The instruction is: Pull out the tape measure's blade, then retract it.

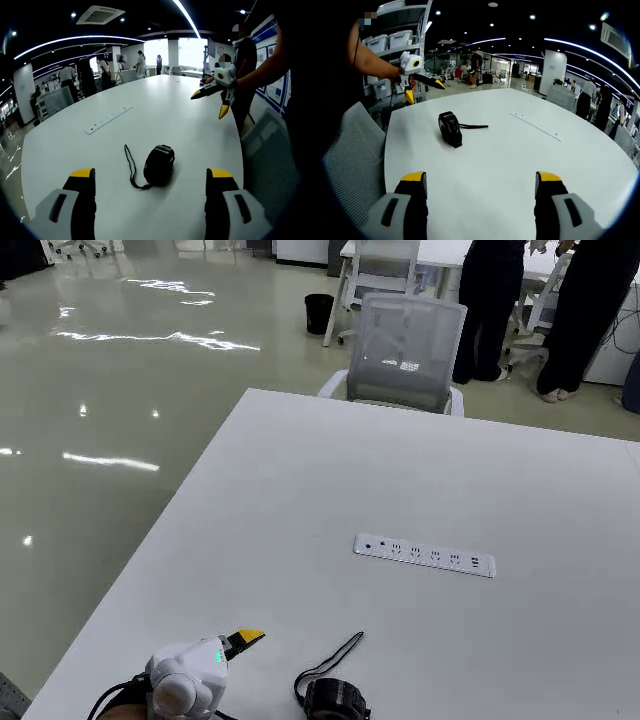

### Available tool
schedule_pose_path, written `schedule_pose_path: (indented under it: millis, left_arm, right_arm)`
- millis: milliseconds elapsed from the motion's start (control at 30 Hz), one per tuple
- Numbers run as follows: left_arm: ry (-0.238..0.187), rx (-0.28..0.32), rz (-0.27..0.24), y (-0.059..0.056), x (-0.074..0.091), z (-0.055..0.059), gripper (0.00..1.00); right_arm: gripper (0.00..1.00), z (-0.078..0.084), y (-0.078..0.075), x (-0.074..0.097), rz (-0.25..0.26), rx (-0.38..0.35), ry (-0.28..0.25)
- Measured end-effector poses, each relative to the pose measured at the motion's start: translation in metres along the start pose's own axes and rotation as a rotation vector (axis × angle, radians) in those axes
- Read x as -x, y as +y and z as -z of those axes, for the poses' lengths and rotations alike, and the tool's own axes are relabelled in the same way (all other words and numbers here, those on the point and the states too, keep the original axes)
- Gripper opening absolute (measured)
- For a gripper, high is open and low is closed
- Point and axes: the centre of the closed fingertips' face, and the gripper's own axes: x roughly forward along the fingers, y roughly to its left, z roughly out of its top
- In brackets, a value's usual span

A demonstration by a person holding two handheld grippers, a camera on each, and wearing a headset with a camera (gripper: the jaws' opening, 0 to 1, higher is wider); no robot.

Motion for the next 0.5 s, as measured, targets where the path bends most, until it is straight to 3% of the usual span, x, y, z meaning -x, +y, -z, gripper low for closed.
schedule_pose_path:
  millis: [267, 500]
  left_arm:
    - [0.025, -0.066, 0.051, -0.007, -0.017, -0.013, 0.85]
    - [0.064, -0.137, 0.111, -0.014, -0.038, -0.018, 0.80]
  right_arm:
    - [0.80, -0.006, 0.005, -0.017, -0.056, 0.039, 0.023]
    - [0.77, -0.017, 0.018, -0.042, -0.141, 0.097, 0.050]
